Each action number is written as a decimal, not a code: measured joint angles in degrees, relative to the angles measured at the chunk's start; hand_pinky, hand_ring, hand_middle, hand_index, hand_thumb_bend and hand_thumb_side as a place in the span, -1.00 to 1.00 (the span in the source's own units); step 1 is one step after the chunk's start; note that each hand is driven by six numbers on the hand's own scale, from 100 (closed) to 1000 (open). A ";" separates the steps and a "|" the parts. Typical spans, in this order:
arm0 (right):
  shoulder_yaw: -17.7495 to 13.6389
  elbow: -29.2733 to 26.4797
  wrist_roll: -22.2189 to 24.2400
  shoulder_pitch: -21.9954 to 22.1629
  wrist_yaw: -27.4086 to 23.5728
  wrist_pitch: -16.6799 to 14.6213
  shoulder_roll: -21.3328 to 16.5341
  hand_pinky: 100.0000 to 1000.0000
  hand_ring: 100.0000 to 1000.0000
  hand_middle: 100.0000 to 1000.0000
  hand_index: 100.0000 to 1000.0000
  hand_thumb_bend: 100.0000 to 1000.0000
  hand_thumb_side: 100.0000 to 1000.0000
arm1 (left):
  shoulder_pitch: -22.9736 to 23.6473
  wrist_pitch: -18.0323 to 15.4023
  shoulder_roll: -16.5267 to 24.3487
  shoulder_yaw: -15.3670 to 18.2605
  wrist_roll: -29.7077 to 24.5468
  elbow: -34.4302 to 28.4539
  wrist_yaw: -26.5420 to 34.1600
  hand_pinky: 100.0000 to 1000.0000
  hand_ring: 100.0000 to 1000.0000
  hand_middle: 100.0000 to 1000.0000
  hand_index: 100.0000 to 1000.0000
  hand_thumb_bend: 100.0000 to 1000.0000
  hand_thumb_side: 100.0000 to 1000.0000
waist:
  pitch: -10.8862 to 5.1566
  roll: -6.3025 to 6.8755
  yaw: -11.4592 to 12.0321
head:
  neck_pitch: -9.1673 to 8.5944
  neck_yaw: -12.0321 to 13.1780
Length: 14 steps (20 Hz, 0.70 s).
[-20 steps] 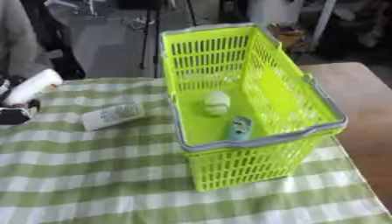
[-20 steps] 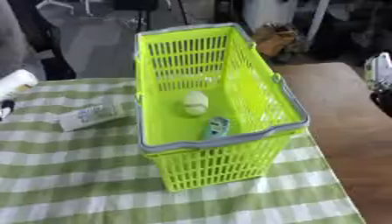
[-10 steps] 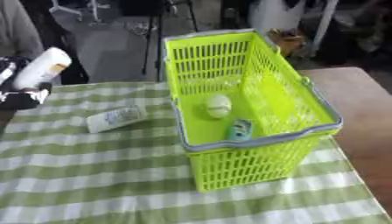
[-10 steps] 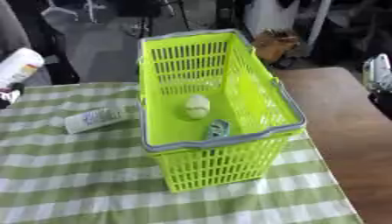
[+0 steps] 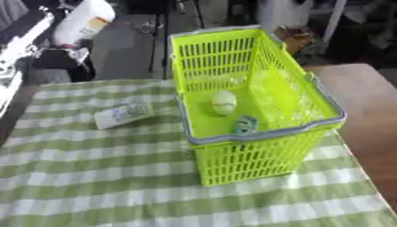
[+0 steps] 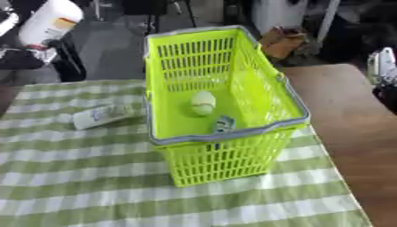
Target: Pick up objects on the table and place them in the box.
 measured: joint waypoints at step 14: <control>1.03 0.00 1.00 -0.63 -0.79 -0.58 1.03 0.08 0.09 0.20 0.51 -0.88 0.13 | -6.41 -5.36 -10.91 -6.86 2.43 -1.29 -11.02 0.29 0.24 0.06 0.10 -0.34 -0.82 | 0.35 0.82 -4.35 | -0.62 1.70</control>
